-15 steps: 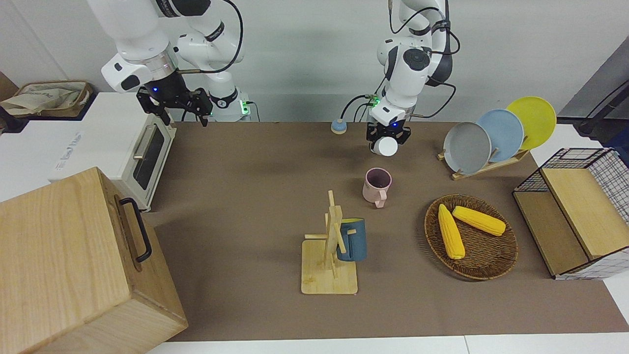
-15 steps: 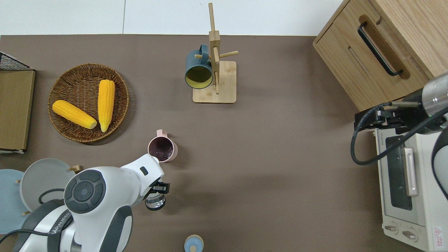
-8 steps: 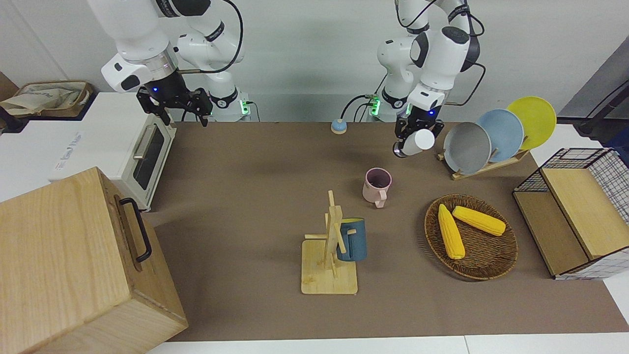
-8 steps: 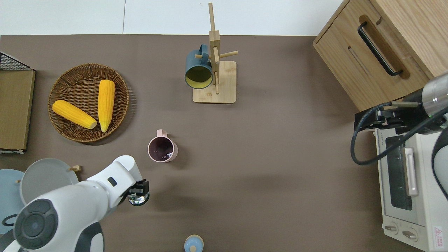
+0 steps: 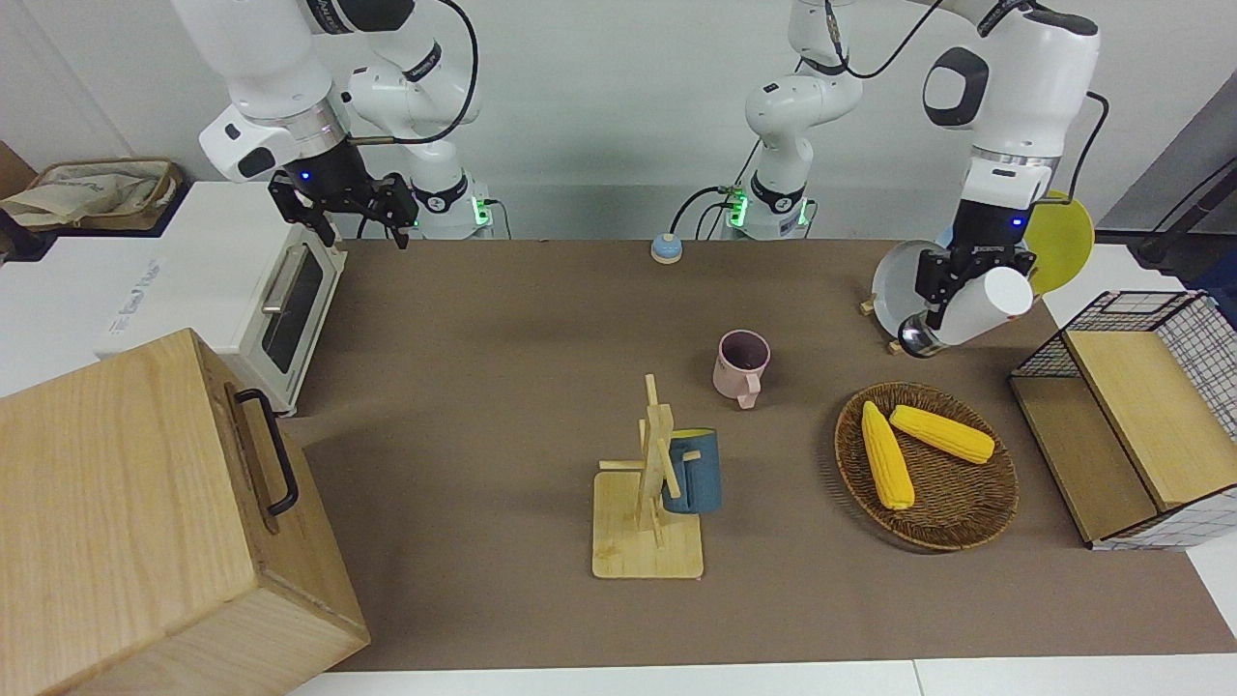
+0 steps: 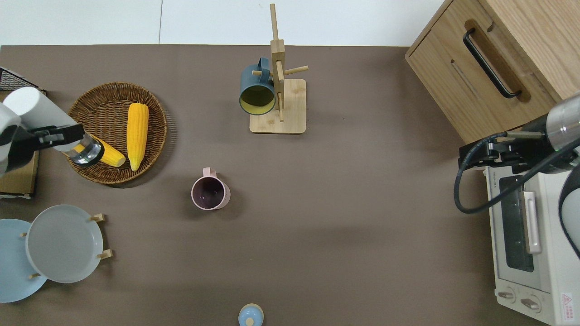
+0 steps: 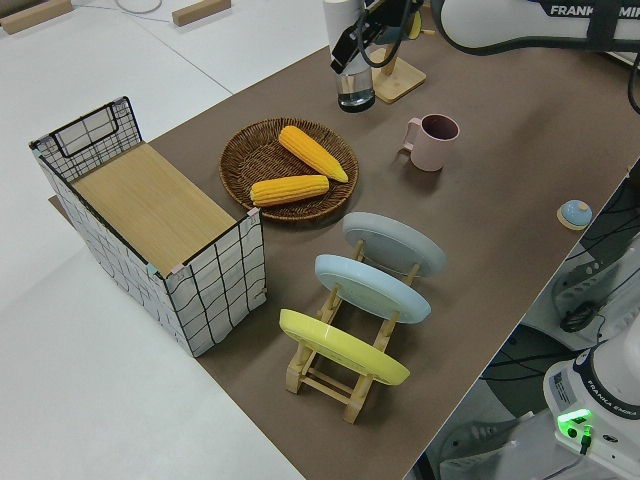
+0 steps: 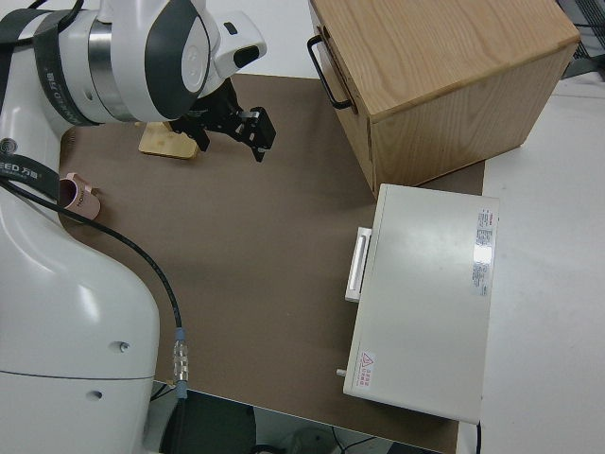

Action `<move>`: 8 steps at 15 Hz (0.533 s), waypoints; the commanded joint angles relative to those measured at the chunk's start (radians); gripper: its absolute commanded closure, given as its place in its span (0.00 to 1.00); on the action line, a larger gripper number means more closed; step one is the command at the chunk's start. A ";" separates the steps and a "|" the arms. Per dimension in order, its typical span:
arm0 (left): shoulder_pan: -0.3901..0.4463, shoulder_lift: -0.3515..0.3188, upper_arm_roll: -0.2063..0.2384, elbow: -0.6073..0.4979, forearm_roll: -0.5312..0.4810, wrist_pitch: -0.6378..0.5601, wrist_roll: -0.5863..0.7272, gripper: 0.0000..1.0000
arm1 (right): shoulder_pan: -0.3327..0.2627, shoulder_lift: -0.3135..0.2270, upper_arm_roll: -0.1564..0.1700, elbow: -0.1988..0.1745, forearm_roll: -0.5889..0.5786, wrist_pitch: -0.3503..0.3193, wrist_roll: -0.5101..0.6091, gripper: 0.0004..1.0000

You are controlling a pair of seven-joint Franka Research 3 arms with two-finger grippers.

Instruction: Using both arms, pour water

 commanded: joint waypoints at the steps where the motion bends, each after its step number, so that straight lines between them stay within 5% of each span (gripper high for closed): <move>1: 0.087 0.158 -0.006 0.248 0.038 0.001 0.098 1.00 | -0.016 -0.010 0.008 -0.005 0.020 0.008 -0.019 0.01; 5: 0.176 0.342 -0.003 0.486 0.029 0.007 0.247 1.00 | -0.016 -0.010 0.008 -0.005 0.020 0.008 -0.019 0.01; 8: 0.200 0.448 -0.003 0.566 0.032 0.140 0.289 1.00 | -0.016 -0.010 0.008 -0.005 0.020 0.008 -0.019 0.01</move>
